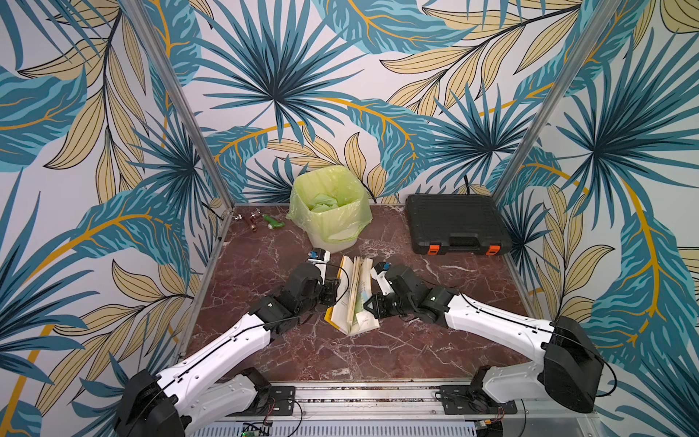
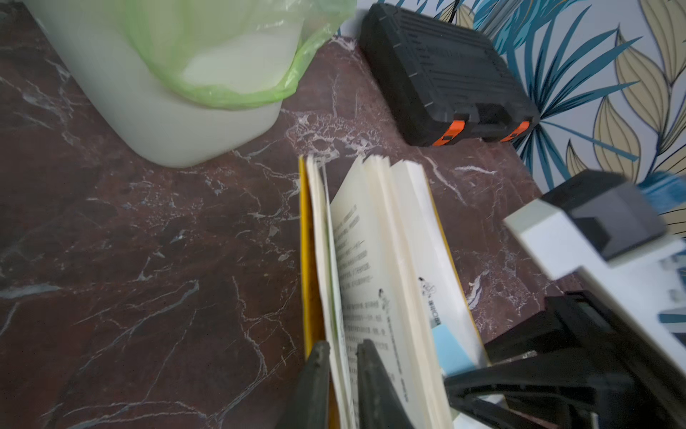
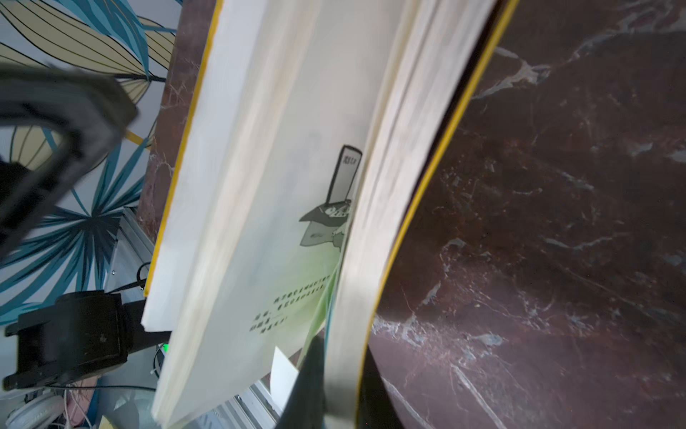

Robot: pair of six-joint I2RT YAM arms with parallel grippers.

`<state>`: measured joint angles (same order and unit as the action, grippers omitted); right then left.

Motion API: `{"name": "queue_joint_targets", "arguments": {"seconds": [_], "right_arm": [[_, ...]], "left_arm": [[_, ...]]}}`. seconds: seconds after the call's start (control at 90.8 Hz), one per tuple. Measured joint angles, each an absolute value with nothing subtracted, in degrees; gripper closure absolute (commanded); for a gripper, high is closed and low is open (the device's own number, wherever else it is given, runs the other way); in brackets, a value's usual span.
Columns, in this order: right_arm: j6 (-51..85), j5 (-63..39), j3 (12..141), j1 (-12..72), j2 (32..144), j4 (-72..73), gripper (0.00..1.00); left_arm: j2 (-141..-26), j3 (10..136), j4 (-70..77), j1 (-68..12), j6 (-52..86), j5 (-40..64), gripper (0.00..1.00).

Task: Peel off the used sticky note
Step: Turn the page of the book at the center of the board.

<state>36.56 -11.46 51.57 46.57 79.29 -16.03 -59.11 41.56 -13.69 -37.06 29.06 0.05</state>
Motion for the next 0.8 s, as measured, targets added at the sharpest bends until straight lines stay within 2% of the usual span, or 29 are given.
{"name": "queue_joint_targets", "arguments": {"seconds": [0.275, 0.496, 0.804], "right_arm": [[33.5, -12.6, 59.4, 44.4, 80.1, -26.4, 1.0], [33.5, -12.9, 61.5, 44.3, 85.3, -27.8, 1.0], [34.7, -12.3, 62.0, 44.3, 86.5, -28.6, 1.0]], "left_arm": [[-58.6, 41.6, -12.6, -37.0, 29.7, 1.3, 0.77], [-61.0, 44.2, -4.3, -37.0, 33.8, 10.0, 0.86], [-72.4, 47.0, 6.9, -37.0, 43.0, 20.3, 0.97]]}}
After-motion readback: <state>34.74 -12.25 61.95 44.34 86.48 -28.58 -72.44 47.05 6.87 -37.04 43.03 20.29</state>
